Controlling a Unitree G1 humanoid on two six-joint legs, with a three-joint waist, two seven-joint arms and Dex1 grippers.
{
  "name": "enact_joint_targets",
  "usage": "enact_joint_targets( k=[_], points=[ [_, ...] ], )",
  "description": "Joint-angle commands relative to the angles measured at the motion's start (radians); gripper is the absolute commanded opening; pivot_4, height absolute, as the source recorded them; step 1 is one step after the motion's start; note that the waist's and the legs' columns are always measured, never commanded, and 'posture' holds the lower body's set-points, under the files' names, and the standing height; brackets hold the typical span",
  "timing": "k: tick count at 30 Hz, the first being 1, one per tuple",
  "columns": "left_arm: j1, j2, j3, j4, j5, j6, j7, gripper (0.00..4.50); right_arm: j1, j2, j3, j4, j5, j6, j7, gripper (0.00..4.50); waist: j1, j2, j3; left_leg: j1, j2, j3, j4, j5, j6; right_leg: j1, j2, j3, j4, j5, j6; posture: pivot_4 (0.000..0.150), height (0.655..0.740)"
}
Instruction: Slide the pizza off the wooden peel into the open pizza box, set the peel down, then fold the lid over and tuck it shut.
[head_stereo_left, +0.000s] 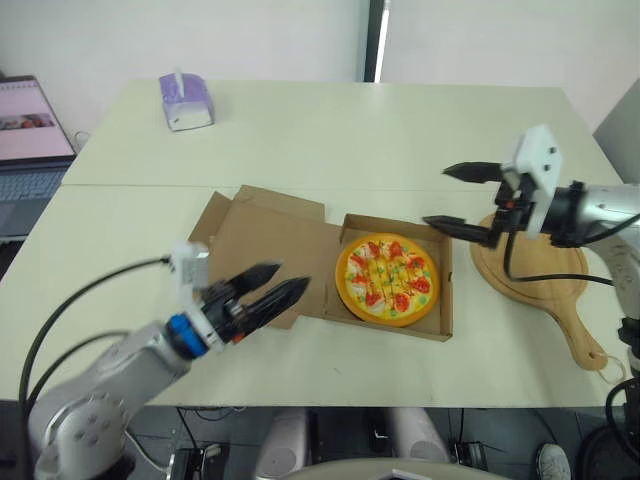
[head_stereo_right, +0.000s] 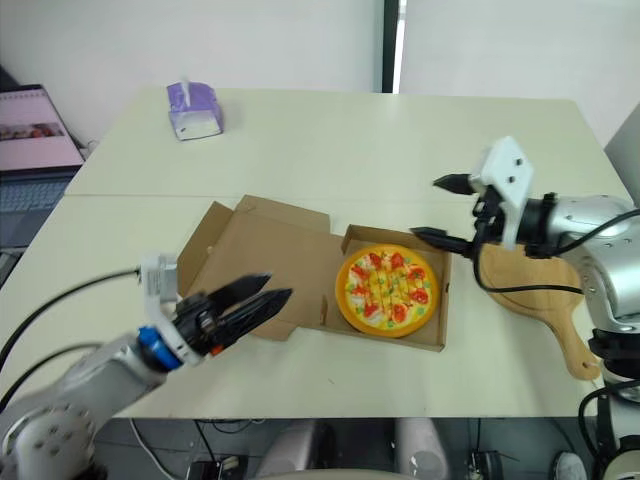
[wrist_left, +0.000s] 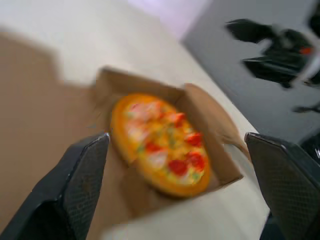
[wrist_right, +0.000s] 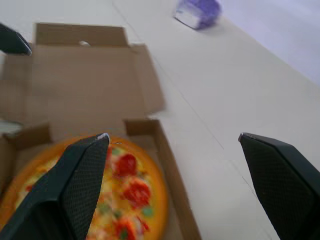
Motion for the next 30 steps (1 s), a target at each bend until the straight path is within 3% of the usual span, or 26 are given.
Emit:
enact_joint_targets(
  k=[1, 7, 13, 19, 30],
  points=[
    [0.142, -0.040, 0.110, -0.025, -0.176, -0.085, 0.113, 4.50, -0.065, 0.070, 0.065, -0.055, 0.042, 0.042, 0.003, 4.46, 0.011, 0.000, 0.000, 0.000, -0.001, 0.000, 0.000, 0.000, 0.000, 0.000, -0.001, 0.000, -0.001, 0.000, 0.000, 0.150, 0.7400],
    [0.311, -0.133, 0.140, -0.012, -0.293, -0.227, 0.234, 4.50, -0.101, 0.179, 0.183, -0.088, 0.012, 0.042, -0.012, 4.46, 0.025, -0.001, -0.001, 0.000, -0.003, -0.001, 0.000, -0.002, 0.004, 0.001, -0.003, -0.001, -0.001, 0.000, 0.000, 0.150, 0.7400],
    [0.299, -0.251, 0.070, 0.017, -0.270, -0.362, 0.292, 4.50, -0.151, 0.276, 0.242, -0.055, -0.032, 0.007, -0.035, 4.46, 0.011, 0.000, -0.001, 0.000, -0.003, 0.001, 0.000, -0.001, 0.002, 0.001, -0.003, -0.001, -0.001, 0.000, -0.001, 0.150, 0.7400],
    [0.292, -0.282, -0.022, 0.053, -0.180, -0.410, 0.285, 4.50, -0.175, 0.319, 0.246, -0.048, -0.046, 0.015, -0.053, 4.46, -0.005, 0.000, -0.001, 0.000, -0.004, 0.004, 0.000, -0.003, 0.005, 0.001, -0.004, 0.000, -0.004, 0.000, 0.000, 0.150, 0.7400],
    [0.249, -0.274, -0.060, 0.139, -0.183, -0.426, 0.313, 4.50, -0.187, 0.307, 0.235, -0.069, -0.040, 0.050, -0.040, 4.46, -0.006, 0.000, -0.001, 0.000, -0.004, 0.003, -0.001, -0.005, 0.008, 0.000, -0.004, -0.001, -0.003, 0.000, 0.000, 0.150, 0.7400]
  ],
)
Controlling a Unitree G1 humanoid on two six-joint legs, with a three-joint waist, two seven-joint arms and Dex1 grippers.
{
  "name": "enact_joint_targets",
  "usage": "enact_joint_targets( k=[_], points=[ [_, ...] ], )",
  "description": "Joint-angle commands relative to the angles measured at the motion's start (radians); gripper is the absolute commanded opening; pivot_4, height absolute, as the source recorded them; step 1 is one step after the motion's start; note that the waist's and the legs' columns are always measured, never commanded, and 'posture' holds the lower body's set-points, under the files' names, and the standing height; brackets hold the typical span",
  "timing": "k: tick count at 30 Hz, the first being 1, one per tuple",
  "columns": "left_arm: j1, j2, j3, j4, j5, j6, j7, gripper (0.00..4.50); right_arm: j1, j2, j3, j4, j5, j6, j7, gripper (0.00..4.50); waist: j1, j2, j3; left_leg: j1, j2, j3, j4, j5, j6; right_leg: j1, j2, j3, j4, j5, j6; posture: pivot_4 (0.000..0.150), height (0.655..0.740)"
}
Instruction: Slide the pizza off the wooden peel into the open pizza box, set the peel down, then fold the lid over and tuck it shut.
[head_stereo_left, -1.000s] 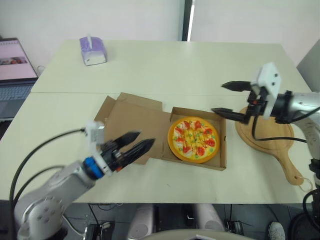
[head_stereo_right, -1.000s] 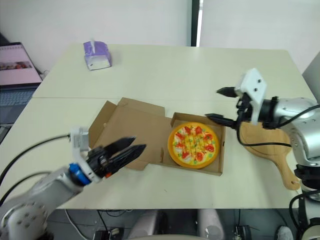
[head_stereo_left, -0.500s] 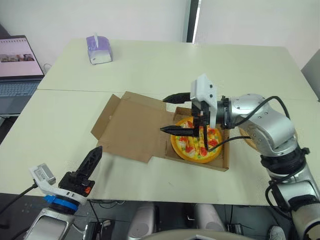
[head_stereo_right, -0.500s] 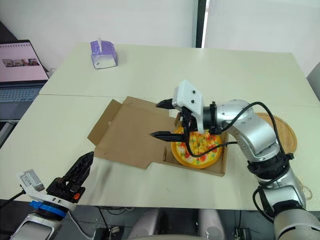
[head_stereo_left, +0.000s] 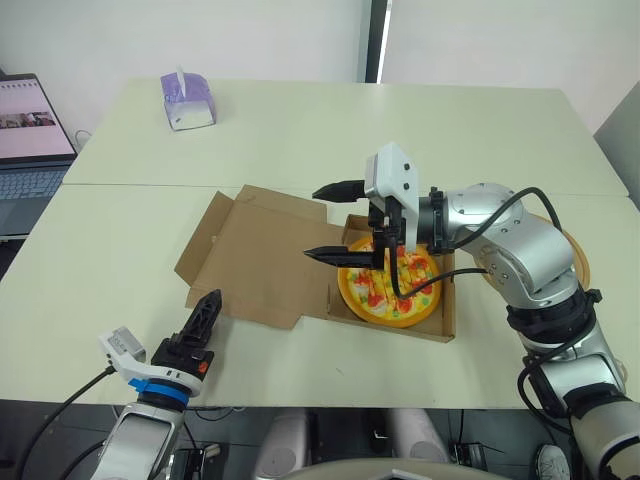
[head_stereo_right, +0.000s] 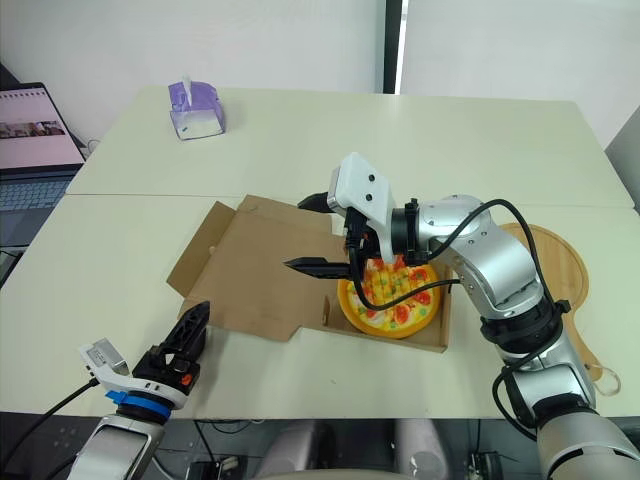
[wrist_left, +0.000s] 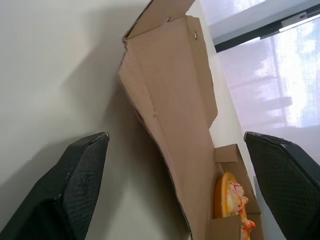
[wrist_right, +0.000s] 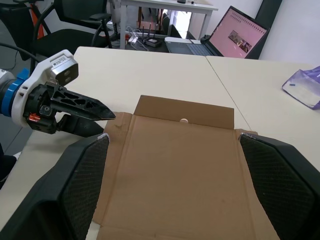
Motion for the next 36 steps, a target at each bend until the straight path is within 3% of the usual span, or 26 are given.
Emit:
enact_joint_targets(
  k=[1, 9, 23, 32, 36],
  points=[
    [-0.010, 0.005, 0.010, 0.010, -0.001, -0.025, -0.011, 4.50, -0.024, -0.010, -0.021, -0.042, 0.009, -0.002, 0.003, 4.46, 0.000, 0.000, 0.000, 0.000, 0.000, 0.000, 0.000, 0.000, 0.000, 0.000, 0.000, 0.000, 0.000, 0.000, 0.000, 0.150, 0.7400],
    [-0.033, 0.036, 0.025, 0.044, 0.012, -0.029, -0.036, 4.50, -0.019, -0.008, -0.022, -0.056, 0.012, 0.008, -0.005, 4.46, 0.001, 0.000, 0.000, 0.000, 0.000, -0.002, 0.000, 0.000, 0.000, 0.000, 0.000, -0.001, 0.001, 0.000, 0.000, 0.150, 0.7400],
    [-0.104, 0.060, 0.020, 0.091, 0.007, -0.022, -0.036, 0.01, -0.013, -0.006, -0.028, -0.068, 0.020, 0.022, -0.014, 4.50, 0.003, 0.000, 0.000, 0.000, 0.000, -0.002, 0.000, 0.000, 0.000, 0.000, 0.000, -0.001, 0.001, 0.000, 0.000, 0.150, 0.7400],
    [-0.101, 0.070, 0.011, 0.082, 0.011, -0.007, -0.036, 0.01, -0.011, -0.014, -0.034, -0.069, 0.020, 0.022, -0.018, 4.50, 0.003, 0.000, 0.000, 0.000, 0.000, -0.002, 0.000, 0.000, -0.001, 0.000, 0.000, -0.001, 0.001, 0.000, 0.000, 0.150, 0.7400],
    [-0.114, 0.078, 0.011, 0.089, 0.037, -0.013, -0.036, 0.94, -0.010, -0.016, -0.033, -0.069, 0.018, 0.020, -0.021, 4.50, 0.003, 0.000, 0.000, 0.000, 0.000, -0.002, 0.000, 0.000, -0.001, 0.000, 0.000, -0.001, 0.001, 0.000, 0.000, 0.150, 0.7400]
  ],
)
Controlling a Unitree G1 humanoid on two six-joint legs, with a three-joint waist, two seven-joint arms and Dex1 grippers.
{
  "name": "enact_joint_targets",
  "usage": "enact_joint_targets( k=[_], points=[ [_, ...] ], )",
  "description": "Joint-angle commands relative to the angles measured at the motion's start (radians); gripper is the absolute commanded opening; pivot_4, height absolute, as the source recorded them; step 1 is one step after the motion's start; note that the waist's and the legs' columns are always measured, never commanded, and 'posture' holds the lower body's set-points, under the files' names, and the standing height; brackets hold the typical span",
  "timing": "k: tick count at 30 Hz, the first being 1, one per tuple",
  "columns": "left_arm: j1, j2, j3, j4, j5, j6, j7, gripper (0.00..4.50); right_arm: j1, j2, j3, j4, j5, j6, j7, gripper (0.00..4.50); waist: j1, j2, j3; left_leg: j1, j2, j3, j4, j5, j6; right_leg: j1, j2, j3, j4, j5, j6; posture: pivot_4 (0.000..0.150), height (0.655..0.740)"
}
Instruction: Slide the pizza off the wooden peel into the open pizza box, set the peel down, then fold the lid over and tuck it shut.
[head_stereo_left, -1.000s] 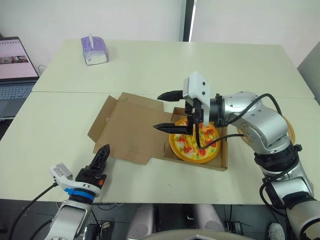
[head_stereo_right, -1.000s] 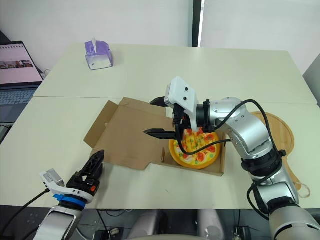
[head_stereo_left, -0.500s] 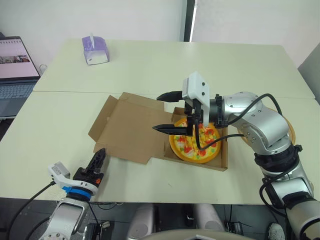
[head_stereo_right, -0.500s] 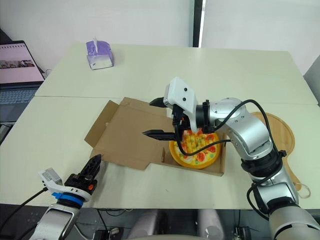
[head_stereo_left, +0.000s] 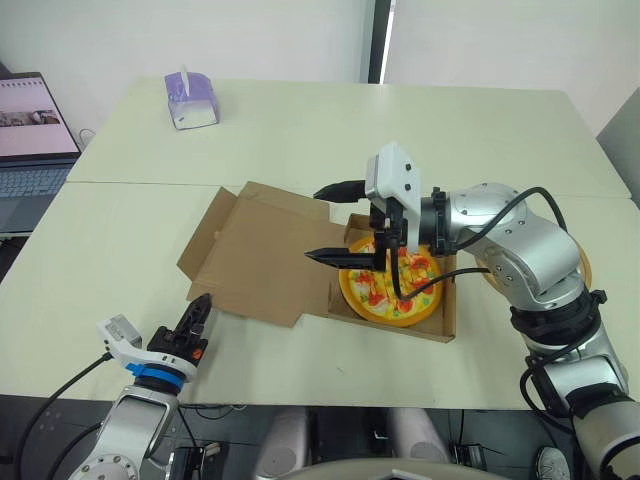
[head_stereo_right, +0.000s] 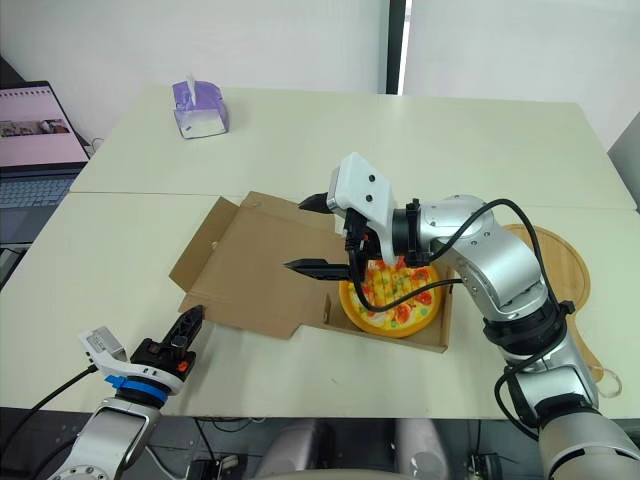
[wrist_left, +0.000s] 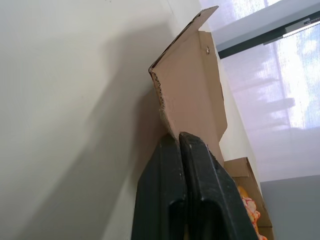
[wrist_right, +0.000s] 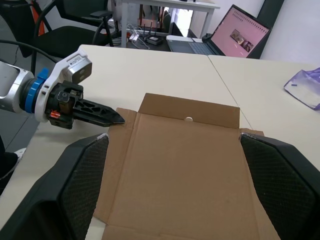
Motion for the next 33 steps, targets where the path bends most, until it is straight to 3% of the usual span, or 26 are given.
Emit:
enact_joint_targets(
  k=[1, 2, 14, 17, 20, 33],
  points=[
    [-0.013, 0.015, 0.000, -0.015, 0.022, -0.001, -0.004, 1.23, -0.011, -0.006, -0.029, -0.034, 0.010, -0.006, -0.005, 4.50, 0.000, 0.000, 0.000, 0.000, 0.000, 0.000, 0.000, 0.000, 0.000, 0.000, 0.000, 0.000, 0.000, 0.000, 0.000, 0.150, 0.7400],
    [-0.017, 0.015, 0.001, -0.012, 0.023, -0.001, 0.001, 1.55, -0.010, -0.006, -0.029, -0.035, 0.011, -0.007, -0.006, 4.50, 0.000, 0.000, 0.000, 0.000, 0.000, 0.000, 0.000, 0.000, 0.000, 0.000, 0.000, 0.000, 0.000, 0.000, 0.000, 0.150, 0.7400],
    [-0.020, 0.007, -0.012, -0.019, 0.037, 0.014, 0.008, 1.55, -0.010, -0.005, -0.026, -0.034, 0.010, -0.009, -0.008, 4.50, 0.000, 0.000, 0.000, 0.000, 0.000, 0.000, 0.000, 0.000, 0.000, 0.000, 0.000, 0.000, 0.000, 0.000, 0.000, 0.150, 0.7400],
    [-0.018, -0.004, -0.006, -0.026, 0.030, 0.006, 0.016, 0.99, -0.009, -0.006, -0.026, -0.034, 0.010, -0.009, -0.008, 4.50, 0.000, 0.000, 0.000, 0.000, 0.000, 0.000, 0.000, 0.000, 0.000, 0.000, 0.000, 0.000, 0.000, 0.000, 0.000, 0.150, 0.7400],
    [-0.012, -0.003, 0.000, -0.031, 0.023, 0.009, 0.017, 0.04, -0.008, -0.006, -0.026, -0.035, 0.010, -0.007, -0.009, 4.50, 0.000, 0.000, 0.000, 0.000, 0.000, 0.000, 0.000, 0.000, 0.000, 0.000, 0.000, 0.000, 0.000, 0.000, 0.000, 0.150, 0.7400],
    [-0.037, 0.028, 0.003, -0.022, 0.036, 0.016, 0.008, 0.04, 0.006, -0.027, -0.030, -0.028, 0.012, -0.016, 0.010, 4.50, 0.000, 0.000, 0.000, 0.000, 0.000, -0.001, 0.000, 0.000, 0.000, 0.000, 0.000, 0.000, -0.001, 0.000, 0.000, 0.150, 0.7400]
  ],
)
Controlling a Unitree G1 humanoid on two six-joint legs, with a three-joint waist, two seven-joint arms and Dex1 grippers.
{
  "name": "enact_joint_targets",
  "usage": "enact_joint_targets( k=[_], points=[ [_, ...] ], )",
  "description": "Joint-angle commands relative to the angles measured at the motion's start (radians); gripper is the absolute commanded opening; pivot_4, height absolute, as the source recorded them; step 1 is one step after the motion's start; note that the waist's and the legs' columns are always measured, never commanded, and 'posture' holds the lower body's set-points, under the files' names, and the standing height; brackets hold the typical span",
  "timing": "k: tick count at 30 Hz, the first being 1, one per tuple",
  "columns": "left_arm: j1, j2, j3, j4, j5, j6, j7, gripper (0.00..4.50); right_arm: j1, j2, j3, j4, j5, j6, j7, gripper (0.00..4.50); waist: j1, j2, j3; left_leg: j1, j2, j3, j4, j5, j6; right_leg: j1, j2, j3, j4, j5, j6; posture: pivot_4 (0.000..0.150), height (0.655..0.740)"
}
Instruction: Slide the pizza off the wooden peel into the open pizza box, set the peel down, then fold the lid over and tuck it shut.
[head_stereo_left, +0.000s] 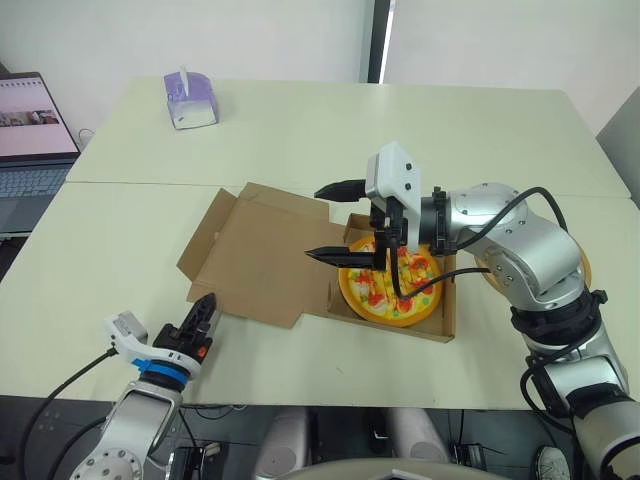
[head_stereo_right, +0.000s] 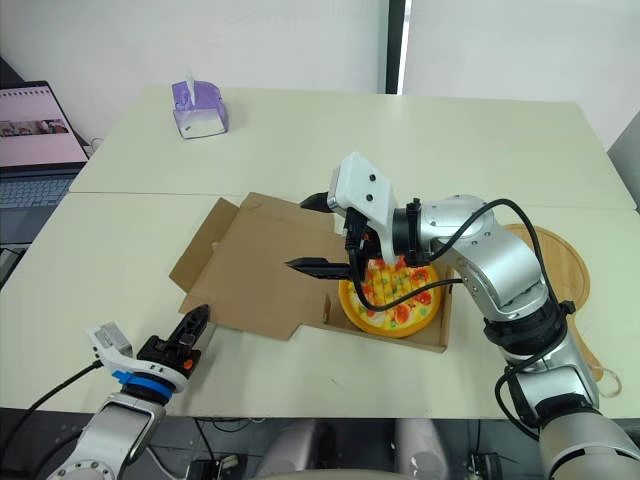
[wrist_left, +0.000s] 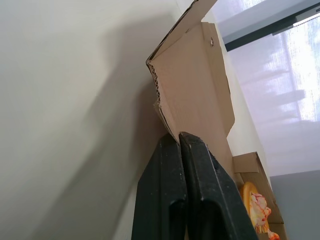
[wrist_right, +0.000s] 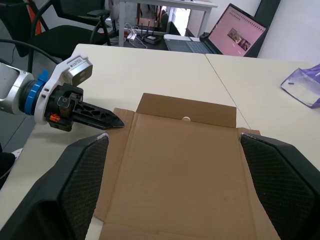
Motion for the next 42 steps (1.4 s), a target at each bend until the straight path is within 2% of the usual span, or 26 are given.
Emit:
enact_joint_targets(
  k=[1, 2, 6, 9, 12, 13, 18, 23, 26, 31, 36, 42],
  points=[
    [-0.015, 0.021, 0.011, -0.020, 0.007, -0.003, -0.019, 0.00, 0.002, -0.017, -0.034, -0.027, 0.018, -0.015, 0.020, 4.10, 0.000, 0.000, 0.000, 0.000, 0.000, 0.000, 0.000, 0.000, 0.000, 0.000, 0.000, 0.000, 0.000, 0.000, 0.000, 0.150, 0.7400],
    [-0.021, 0.025, 0.011, -0.018, 0.008, -0.003, -0.018, 0.00, 0.003, -0.022, -0.037, -0.025, 0.022, -0.016, 0.026, 3.88, 0.000, 0.000, 0.000, 0.000, 0.000, 0.000, 0.000, 0.000, 0.000, 0.000, 0.000, 0.000, 0.000, 0.000, 0.000, 0.150, 0.7400],
    [-0.058, 0.059, 0.013, -0.001, 0.031, 0.001, -0.035, 0.00, 0.010, -0.077, -0.046, 0.031, -0.023, -0.071, 0.052, 2.48, 0.000, 0.000, 0.000, 0.000, 0.000, 0.000, 0.000, 0.000, 0.000, 0.000, 0.000, 0.000, 0.000, 0.000, 0.000, 0.150, 0.7400],
    [-0.109, 0.110, 0.030, 0.041, 0.053, 0.008, -0.064, 0.00, 0.014, -0.178, -0.065, 0.191, -0.117, -0.203, 0.088, 1.34, 0.004, -0.001, 0.001, 0.000, 0.000, 0.000, 0.000, 0.000, 0.000, 0.001, 0.000, -0.001, -0.001, 0.000, 0.000, 0.150, 0.7400],
    [-0.136, 0.145, 0.034, 0.070, 0.072, 0.020, -0.092, 0.00, 0.004, -0.225, -0.069, 0.331, -0.179, -0.317, 0.109, 0.20, 0.002, -0.001, 0.001, 0.000, -0.001, 0.001, 0.000, 0.001, -0.001, 0.001, 0.000, 0.000, -0.001, 0.000, 0.000, 0.150, 0.7400],
    [-0.150, 0.163, 0.033, 0.083, 0.084, 0.026, -0.107, 0.00, -0.005, -0.247, -0.063, 0.416, -0.226, -0.381, 0.107, 0.05, 0.000, -0.001, 0.001, 0.000, 0.000, 0.001, 0.000, 0.001, -0.002, 0.000, 0.000, 0.000, -0.001, 0.000, 0.000, 0.150, 0.7400],
    [-0.224, 0.230, 0.031, 0.140, 0.136, 0.054, -0.158, 0.00, -0.042, -0.295, -0.037, 0.718, -0.387, -0.614, 0.104, 0.05, 0.000, -0.002, 0.003, 0.000, 0.001, 0.002, -0.001, 0.002, -0.004, 0.000, 0.001, 0.000, -0.001, 0.000, -0.001, 0.150, 0.7400],
    [-0.322, 0.307, 0.013, 0.195, 0.200, 0.091, -0.217, 0.00, -0.054, -0.291, -0.011, 0.931, -0.486, -0.767, 0.097, 0.05, -0.004, -0.001, 0.004, 0.000, 0.001, 0.002, -0.001, 0.002, -0.004, -0.001, 0.000, 0.001, -0.001, 0.000, -0.001, 0.150, 0.7400],
    [-0.379, 0.330, 0.007, 0.221, 0.221, 0.111, -0.236, 0.00, -0.039, -0.289, -0.009, 0.986, -0.503, -0.812, 0.131, 0.05, 0.003, -0.004, 0.006, -0.001, 0.001, 0.000, -0.001, 0.004, -0.006, 0.000, 0.000, 0.000, -0.001, 0.000, -0.001, 0.150, 0.7400],
    [-0.511, 0.353, -0.028, 0.269, 0.292, 0.139, -0.268, 0.00, 0.042, -0.326, -0.011, 0.910, -0.492, -0.800, 0.242, 0.05, 0.004, -0.004, 0.007, -0.001, 0.000, 0.000, -0.001, 0.004, -0.006, 0.000, 0.000, 0.000, -0.001, 0.000, -0.001, 0.150, 0.7400],
    [-0.648, 0.359, -0.084, 0.294, 0.360, 0.174, -0.298, 0.00, 0.139, -0.344, -0.057, 0.715, -0.428, -0.672, 0.301, 0.05, 0.004, -0.004, 0.007, -0.001, 0.000, 0.000, -0.001, 0.003, -0.007, -0.001, 0.000, -0.001, -0.001, 0.000, -0.001, 0.150, 0.7400],
    [-0.873, 0.315, -0.193, 0.424, 0.483, 0.158, -0.379, 0.00, 0.265, -0.375, -0.109, 0.496, -0.378, -0.519, 0.306, 0.05, 0.006, -0.004, 0.007, -0.001, 0.000, -0.001, -0.001, 0.005, -0.009, -0.001, 0.000, -0.001, 0.000, 0.000, 0.000, 0.150, 0.7400]
  ],
)
